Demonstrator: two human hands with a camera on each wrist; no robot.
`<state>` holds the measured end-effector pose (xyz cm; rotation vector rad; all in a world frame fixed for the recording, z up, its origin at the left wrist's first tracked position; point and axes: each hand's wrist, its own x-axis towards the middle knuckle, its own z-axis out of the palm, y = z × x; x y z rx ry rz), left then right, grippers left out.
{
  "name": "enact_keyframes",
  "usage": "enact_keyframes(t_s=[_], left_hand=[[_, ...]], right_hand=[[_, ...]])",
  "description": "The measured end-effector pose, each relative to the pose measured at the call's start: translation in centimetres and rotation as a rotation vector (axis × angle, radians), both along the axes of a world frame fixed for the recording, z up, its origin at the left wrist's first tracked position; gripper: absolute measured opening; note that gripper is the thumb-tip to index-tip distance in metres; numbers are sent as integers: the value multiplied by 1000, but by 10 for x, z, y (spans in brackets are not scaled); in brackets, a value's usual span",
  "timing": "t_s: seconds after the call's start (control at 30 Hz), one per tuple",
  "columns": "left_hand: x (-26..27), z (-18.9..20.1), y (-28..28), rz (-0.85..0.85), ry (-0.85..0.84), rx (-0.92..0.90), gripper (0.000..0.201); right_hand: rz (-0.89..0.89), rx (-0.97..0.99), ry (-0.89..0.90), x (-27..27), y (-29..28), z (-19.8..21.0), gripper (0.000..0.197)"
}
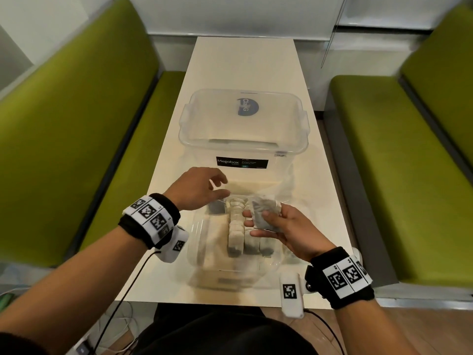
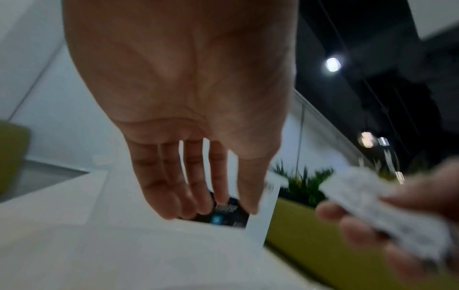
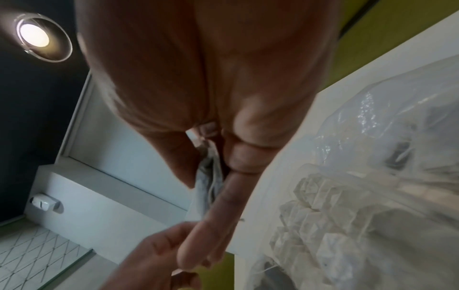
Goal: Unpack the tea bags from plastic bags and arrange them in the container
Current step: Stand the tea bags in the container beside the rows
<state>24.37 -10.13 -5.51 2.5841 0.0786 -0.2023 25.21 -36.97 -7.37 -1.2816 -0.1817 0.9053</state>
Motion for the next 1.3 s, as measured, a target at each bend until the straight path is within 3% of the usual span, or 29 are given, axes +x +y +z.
enact_keyframes(t_s=[0.07,0.17,0.33,0.6,0.87,0.97,1.1,1.3], left_hand=[[-9,17,-10,-57,75,-236,42],[-20,28,-23,-126,105,-395,39],[-26,29,-30,-75,35,-443,13],[-33,30,-26,6,16,-465,16],[-33,33,-23,5,69,-515,17],[-33,35,-21,5,79,-479,16],[-28,41,-7,56,31,-372,18],[-19,28,20,88,30,-56,15]], right_hand=[[50,12,-20,-1,4,3,31],[114,19,-55,-3,11,6,32],[63,25,-77,-8,19,8,33],[-184,-18,-149,-7,19,2,34],[-169,-93,-304,-8,20,7,50],[-154,-64,-273,-9,21,5,42],[-272,-43,-159,-8,18,-5,13],[-379,-69,-45,-3,7,-14,20]])
